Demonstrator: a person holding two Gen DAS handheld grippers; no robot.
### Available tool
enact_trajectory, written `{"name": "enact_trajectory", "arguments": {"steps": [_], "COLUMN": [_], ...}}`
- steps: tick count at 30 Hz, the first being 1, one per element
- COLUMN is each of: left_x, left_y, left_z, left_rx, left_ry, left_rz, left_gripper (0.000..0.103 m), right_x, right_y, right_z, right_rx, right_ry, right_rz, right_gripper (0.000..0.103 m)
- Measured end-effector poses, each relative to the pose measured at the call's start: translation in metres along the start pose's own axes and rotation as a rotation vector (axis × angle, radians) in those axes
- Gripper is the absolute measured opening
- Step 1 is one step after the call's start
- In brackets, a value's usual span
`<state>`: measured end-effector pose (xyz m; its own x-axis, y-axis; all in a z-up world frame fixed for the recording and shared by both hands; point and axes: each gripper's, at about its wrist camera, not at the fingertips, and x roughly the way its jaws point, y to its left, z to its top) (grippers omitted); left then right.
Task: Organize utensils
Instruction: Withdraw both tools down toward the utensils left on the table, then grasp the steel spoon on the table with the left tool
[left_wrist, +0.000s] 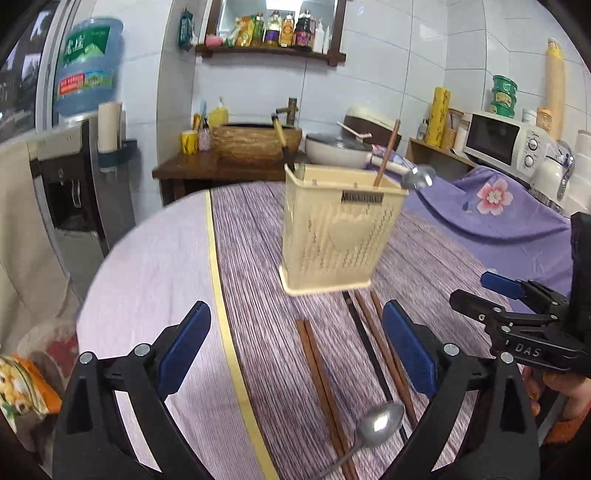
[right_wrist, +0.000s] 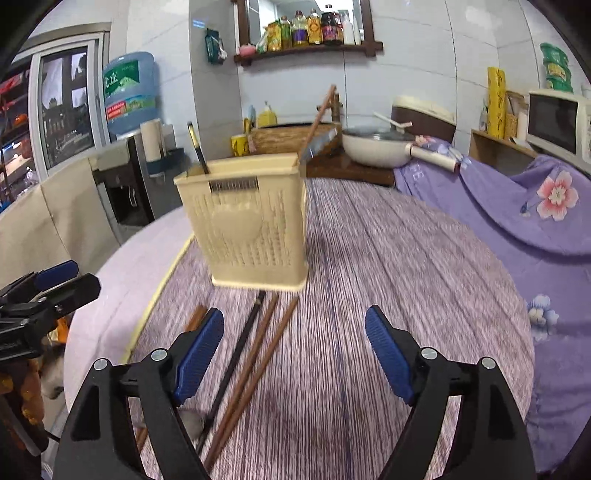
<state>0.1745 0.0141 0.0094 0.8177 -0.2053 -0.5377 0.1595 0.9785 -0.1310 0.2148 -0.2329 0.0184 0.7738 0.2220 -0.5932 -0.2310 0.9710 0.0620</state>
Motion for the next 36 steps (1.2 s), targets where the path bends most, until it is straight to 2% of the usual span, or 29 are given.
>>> {"name": "enact_trajectory", "arguments": {"steps": [5,9,14,19,21,24,27,31,36], "left_x": [0.001,0.004,0.008,0.022,0.027,0.032,0.037,0.046,0.058], "left_y": [0.007,0.0,-0.026,-0.045,-0.051,-0.059,-0.064,-0.072,-0.075], "left_z": [-0.031,-0.047,-0.061,-0.067,-0.07,-0.074,-0.076,-0.079,-0.079], "left_rx": [-0.016,0.014,0.174,0.3,0.348,0.42,0.443,0.488,0.511], "left_ry": [0.058,0.097,0.143,0.237,0.272,0.291,0.311,0.343,0.366], "left_rz": [-0.063,-0.132,-0.23,-0.276,-0.299,-0.294,-0.308,-0.311,-0.333], "left_gripper": [0.092,0.08,0.074,0.061,0.061,0.061,0.059,0.05,0.05], "right_x": [0.01,0.014,0.015,0.013,0.014,0.016,0.018,0.019,0.021], "right_y": [-0.005,-0.006,-0.011,-0.016,-0.017,-0.016,-0.015,-0.013,-0.012], "right_z": [-0.029,-0.045,-0.053,-0.056,-0.056,-0.057,-0.056,-0.054,-0.053], "right_rx": [0.026,0.025,0.034,0.046,0.05,0.044,0.042,0.037,0.036], "right_ry": [0.077,0.103,0.124,0.136,0.142,0.149,0.156,0.157,0.162], "right_rz": [-0.004,-0.02,-0.016,-0.007,-0.001,0.0,0.008,0.013,0.019], "right_gripper": [0.077,0.077,0.077,0.077,0.077,0.077,0.077,0.077,0.077]}}
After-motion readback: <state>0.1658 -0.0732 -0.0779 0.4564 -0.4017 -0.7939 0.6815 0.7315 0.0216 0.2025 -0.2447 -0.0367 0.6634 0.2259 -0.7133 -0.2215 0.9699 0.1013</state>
